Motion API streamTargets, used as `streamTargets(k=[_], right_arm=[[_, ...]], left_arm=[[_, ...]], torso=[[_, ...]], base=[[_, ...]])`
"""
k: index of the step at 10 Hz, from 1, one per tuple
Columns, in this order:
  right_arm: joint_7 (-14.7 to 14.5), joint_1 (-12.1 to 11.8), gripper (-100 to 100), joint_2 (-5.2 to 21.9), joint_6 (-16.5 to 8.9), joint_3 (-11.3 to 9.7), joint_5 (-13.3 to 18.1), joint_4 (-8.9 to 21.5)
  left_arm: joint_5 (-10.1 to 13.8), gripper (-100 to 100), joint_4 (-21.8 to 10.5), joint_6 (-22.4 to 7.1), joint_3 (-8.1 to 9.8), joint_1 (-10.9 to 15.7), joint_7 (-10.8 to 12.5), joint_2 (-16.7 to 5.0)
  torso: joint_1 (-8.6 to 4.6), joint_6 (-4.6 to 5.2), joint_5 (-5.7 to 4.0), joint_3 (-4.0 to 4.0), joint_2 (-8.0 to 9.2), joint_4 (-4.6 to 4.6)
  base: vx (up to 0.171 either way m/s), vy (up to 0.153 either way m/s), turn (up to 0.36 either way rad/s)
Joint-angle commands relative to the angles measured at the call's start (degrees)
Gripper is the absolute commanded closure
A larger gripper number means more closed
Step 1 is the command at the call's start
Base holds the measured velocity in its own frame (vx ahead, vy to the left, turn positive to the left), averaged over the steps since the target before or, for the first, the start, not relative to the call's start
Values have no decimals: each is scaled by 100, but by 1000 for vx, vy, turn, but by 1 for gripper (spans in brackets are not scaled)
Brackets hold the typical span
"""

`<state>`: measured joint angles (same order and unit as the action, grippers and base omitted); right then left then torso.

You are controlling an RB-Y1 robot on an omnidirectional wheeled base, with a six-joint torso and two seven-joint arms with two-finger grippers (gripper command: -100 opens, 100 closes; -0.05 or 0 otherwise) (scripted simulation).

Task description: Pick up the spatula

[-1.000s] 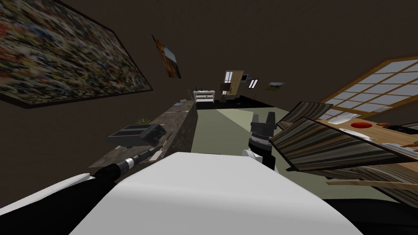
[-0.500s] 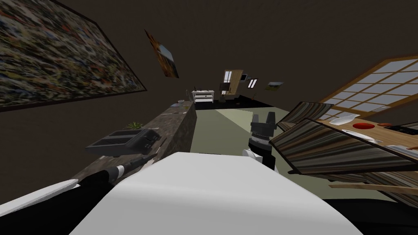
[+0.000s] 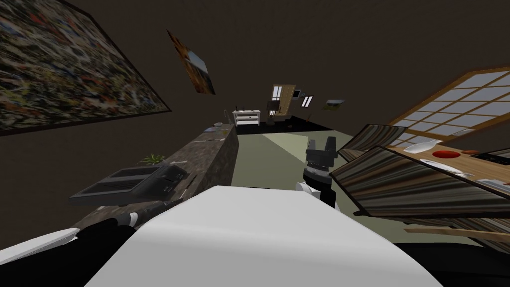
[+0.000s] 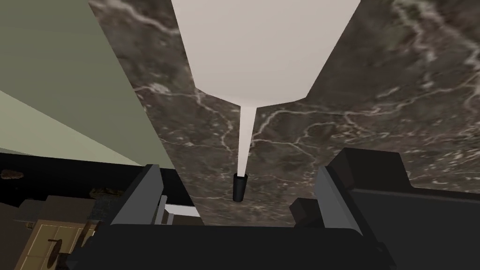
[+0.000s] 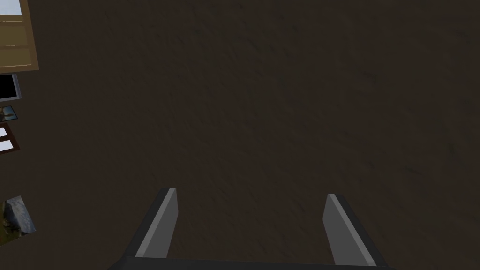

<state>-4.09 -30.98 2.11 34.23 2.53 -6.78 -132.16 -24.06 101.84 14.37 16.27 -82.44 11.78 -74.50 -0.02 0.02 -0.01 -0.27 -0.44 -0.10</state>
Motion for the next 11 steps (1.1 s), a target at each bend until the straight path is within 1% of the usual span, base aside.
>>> streamTargets(k=[1,4,5,6,7,8,9,10,11], right_arm=[[0,0,0,0,0,0,0,0],[0,0,0,0,0,0,0,0],[0,0,0,0,0,0,0,0],[0,0,0,0,0,0,0,0],[0,0,0,0,0,0,0,0],[0,1,0,0,0,0,0,0],[0,1,0,0,0,0,0,0],[0,1,0,0,0,0,0,0],[0,1,0,0,0,0,0,0]], left_arm=[[-43,-100,-65,-63,-81,-216,-87,-142],[-79,-100,-204,-113,-157,-529,-167,-405],[-101,-100,-287,-143,-200,-694,-209,-549],[-103,-100,-296,-146,-206,-711,-213,-565],[-103,-100,-189,-215,-174,-732,-197,-532],[-103,0,-198,-206,-171,-738,-203,-536],[-126,-100,-278,-238,-393,-534,-267,-428],[-134,-100,-305,-248,-467,-467,-288,-393],[-150,-100,-359,-269,-614,-331,-331,-321]], torso=[[0,0,0,0,0,0],[-10,0,-3,1,2,0],[-8,0,-1,2,4,1],[-11,0,-2,2,5,1],[-11,-1,-3,8,14,3],[-5,-1,-1,17,30,7],[0,-1,0,23,41,9],[6,0,2,24,42,10],[9,-1,3,25,43,10]], base=[[135,-16,-31],[109,-33,-23],[106,-37,-35],[74,-37,-12],[26,-16,2],[6,-3,0],[15,7,-59],[18,13,-50],[15,18,-50]])
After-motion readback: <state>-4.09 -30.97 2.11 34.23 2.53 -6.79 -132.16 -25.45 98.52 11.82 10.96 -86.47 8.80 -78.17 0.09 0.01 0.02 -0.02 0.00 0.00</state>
